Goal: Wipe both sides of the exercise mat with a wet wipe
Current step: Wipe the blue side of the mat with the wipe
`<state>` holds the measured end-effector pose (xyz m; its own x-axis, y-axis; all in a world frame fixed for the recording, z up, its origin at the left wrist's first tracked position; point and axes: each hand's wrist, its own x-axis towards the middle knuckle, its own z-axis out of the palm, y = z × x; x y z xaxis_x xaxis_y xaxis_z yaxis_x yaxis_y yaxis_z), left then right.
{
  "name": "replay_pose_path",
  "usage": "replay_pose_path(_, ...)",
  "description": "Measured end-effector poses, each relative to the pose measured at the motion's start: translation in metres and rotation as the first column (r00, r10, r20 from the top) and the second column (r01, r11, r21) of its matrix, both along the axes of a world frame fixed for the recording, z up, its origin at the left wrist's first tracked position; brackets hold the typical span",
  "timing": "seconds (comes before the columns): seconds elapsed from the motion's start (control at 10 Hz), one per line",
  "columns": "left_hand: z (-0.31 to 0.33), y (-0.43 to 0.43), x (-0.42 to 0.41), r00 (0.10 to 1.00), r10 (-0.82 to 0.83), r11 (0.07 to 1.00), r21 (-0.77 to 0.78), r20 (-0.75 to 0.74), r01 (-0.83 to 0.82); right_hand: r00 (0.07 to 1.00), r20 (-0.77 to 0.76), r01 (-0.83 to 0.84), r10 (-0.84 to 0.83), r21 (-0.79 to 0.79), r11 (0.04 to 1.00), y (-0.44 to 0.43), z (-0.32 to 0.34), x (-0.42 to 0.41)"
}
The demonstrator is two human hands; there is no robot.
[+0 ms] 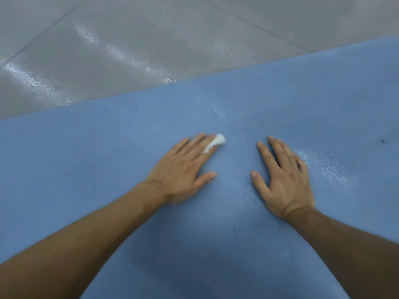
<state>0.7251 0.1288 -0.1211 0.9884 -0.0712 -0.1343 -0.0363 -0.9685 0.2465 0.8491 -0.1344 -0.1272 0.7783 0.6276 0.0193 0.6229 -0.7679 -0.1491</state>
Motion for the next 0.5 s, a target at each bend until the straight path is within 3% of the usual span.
replay_pose_path(0.1,0.0,0.051,-0.001,0.976,0.215,0.976,-0.012,-0.012,-0.216,1.0,-0.004,-0.008,0.007,-0.015,1.0,-0.001,0.001,0.0)
replay_pose_path(0.3,0.004,0.142,-0.014,0.772,0.635,0.772,-0.039,-0.007,-0.635,1.0,0.003,-0.012,0.012,-0.008,1.0,-0.001,0.001,0.0)
replay_pose_path(0.4,0.006,0.132,-0.013,0.792,0.61,0.79,-0.05,-0.026,-0.611,1.0,0.008,-0.012,0.012,-0.014,1.0,-0.002,0.001,0.0)
replay_pose_path(0.5,0.005,0.09,-0.009,0.905,0.426,0.902,-0.074,-0.003,-0.425,1.0,0.011,-0.016,0.016,-0.009,1.0,-0.002,0.0,0.0)
